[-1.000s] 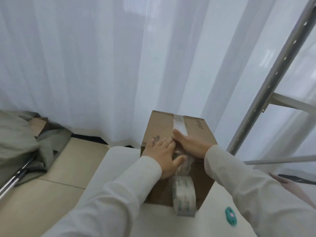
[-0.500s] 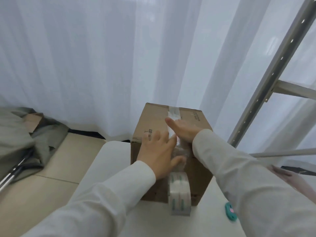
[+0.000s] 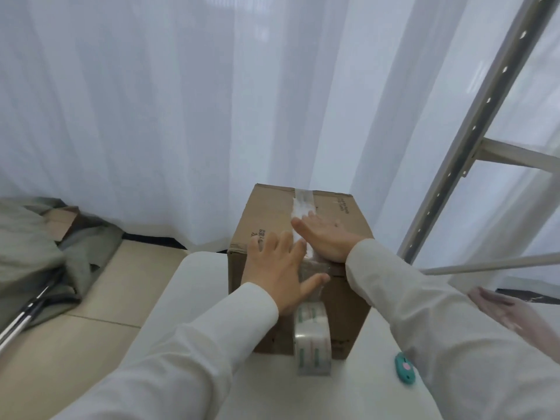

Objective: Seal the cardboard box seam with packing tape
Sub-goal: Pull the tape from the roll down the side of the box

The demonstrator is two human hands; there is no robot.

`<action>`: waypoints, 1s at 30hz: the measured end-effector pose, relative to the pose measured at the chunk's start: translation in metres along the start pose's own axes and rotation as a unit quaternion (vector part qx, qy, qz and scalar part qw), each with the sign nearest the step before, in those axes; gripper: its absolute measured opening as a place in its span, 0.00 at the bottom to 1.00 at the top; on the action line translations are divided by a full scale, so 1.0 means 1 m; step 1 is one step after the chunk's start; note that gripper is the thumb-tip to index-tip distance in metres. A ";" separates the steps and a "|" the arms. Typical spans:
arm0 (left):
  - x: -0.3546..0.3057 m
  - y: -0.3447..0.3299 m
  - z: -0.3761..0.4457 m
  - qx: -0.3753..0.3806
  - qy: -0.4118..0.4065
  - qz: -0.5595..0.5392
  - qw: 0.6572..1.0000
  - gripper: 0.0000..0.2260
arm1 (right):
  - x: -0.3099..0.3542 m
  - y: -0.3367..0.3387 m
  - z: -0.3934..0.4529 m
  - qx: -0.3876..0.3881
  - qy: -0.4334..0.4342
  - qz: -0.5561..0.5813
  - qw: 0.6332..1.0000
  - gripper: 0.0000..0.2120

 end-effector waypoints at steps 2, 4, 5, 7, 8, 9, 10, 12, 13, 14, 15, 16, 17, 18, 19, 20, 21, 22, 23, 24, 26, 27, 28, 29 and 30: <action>-0.001 0.002 -0.001 0.008 0.002 -0.014 1.000 0.34 | 0.004 -0.005 -0.026 -0.006 0.021 -0.002 1.000 0.41; -0.002 0.003 -0.002 0.024 0.006 -0.022 0.999 0.37 | 0.006 -0.009 -0.050 -0.042 0.029 -0.011 0.999 0.42; -0.002 0.003 -0.002 0.032 0.006 -0.021 0.999 0.38 | 0.006 -0.011 -0.061 -0.064 0.029 -0.021 0.997 0.39; -0.003 0.005 -0.001 0.042 0.001 -0.012 0.999 0.39 | 0.009 -0.013 -0.076 -0.100 0.031 -0.047 0.993 0.35; -0.002 0.005 -0.001 0.048 0.000 -0.010 0.999 0.39 | 0.011 -0.014 -0.080 -0.110 0.032 -0.055 0.992 0.34; -0.001 0.005 -0.001 0.054 0.000 -0.013 0.998 0.40 | 0.011 -0.014 -0.081 -0.118 0.032 -0.058 0.991 0.34; 0.000 0.005 0.000 0.059 0.000 -0.018 0.998 0.40 | 0.012 -0.014 -0.081 -0.126 0.031 -0.057 0.990 0.34; 0.000 0.005 0.000 0.063 -0.002 -0.022 0.998 0.41 | 0.011 -0.013 -0.080 -0.139 0.025 -0.052 0.989 0.33; 0.000 0.005 0.001 0.065 -0.002 -0.021 0.998 0.41 | 0.011 -0.013 -0.079 -0.143 0.024 -0.054 0.988 0.33; 0.000 0.005 0.001 0.065 -0.003 -0.022 0.998 0.42 | 0.011 -0.014 -0.079 -0.147 0.024 -0.061 0.987 0.33; 0.000 0.005 0.001 0.063 -0.004 -0.022 0.998 0.42 | 0.010 -0.014 -0.079 -0.153 0.025 -0.070 0.985 0.33; 0.001 0.005 0.002 0.063 -0.005 -0.022 0.998 0.42 | 0.011 -0.015 -0.079 -0.158 0.026 -0.078 0.984 0.33; 0.001 0.005 0.002 0.063 -0.006 -0.023 0.998 0.42 | 0.011 -0.016 -0.078 -0.164 0.026 -0.084 0.983 0.32; 0.001 0.004 0.002 0.062 -0.006 -0.024 0.998 0.42 | 0.011 -0.016 -0.078 -0.171 0.023 -0.088 0.981 0.32; 0.002 0.004 0.002 0.060 -0.007 -0.026 0.998 0.42 | 0.011 -0.016 -0.079 -0.178 0.020 -0.091 0.980 0.32; 0.002 0.004 0.002 0.057 -0.007 -0.027 0.998 0.41 | 0.012 -0.017 -0.079 -0.184 0.018 -0.093 0.978 0.31; 0.003 0.004 0.003 0.056 -0.007 -0.027 0.998 0.40 | 0.014 -0.018 -0.079 -0.189 0.016 -0.095 0.977 0.31; 0.004 0.004 0.003 0.057 -0.008 -0.027 0.998 0.40 | 0.014 -0.019 -0.079 -0.193 0.015 -0.096 0.976 0.31; 0.004 0.004 0.004 0.058 -0.009 -0.028 0.998 0.39 | 0.015 -0.019 -0.079 -0.197 0.015 -0.095 0.976 0.31; 0.005 0.004 0.004 0.059 -0.010 -0.030 0.998 0.39 | 0.014 -0.018 -0.079 -0.199 0.017 -0.092 0.975 0.31; 0.006 0.005 0.004 0.062 -0.010 -0.030 0.998 0.39 | 0.012 -0.016 -0.080 -0.188 0.023 -0.080 0.978 0.32; 0.006 0.005 0.004 0.064 -0.010 -0.027 0.998 0.39 | 0.011 -0.016 -0.080 -0.177 0.029 -0.077 0.981 0.33; 0.005 0.004 0.003 0.063 -0.010 -0.021 0.998 0.40 | 0.010 -0.016 -0.081 -0.169 0.035 -0.078 0.982 0.33; 0.004 0.004 0.003 0.058 -0.011 -0.011 0.998 0.40 | 0.010 -0.016 -0.081 -0.168 0.039 -0.085 0.981 0.34; 0.003 0.003 0.002 0.049 -0.013 -0.002 0.999 0.40 | 0.010 -0.017 -0.081 -0.175 0.040 -0.093 0.979 0.33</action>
Point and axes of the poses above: each hand's wrist, its own z-axis towards the middle knuckle, its own y-axis out of the back of the hand, x = y × z, the point moved 5 cm from there along z, towards the middle knuckle, and after that the axes turned 5 degrees about -z, right-handed, at the moved point
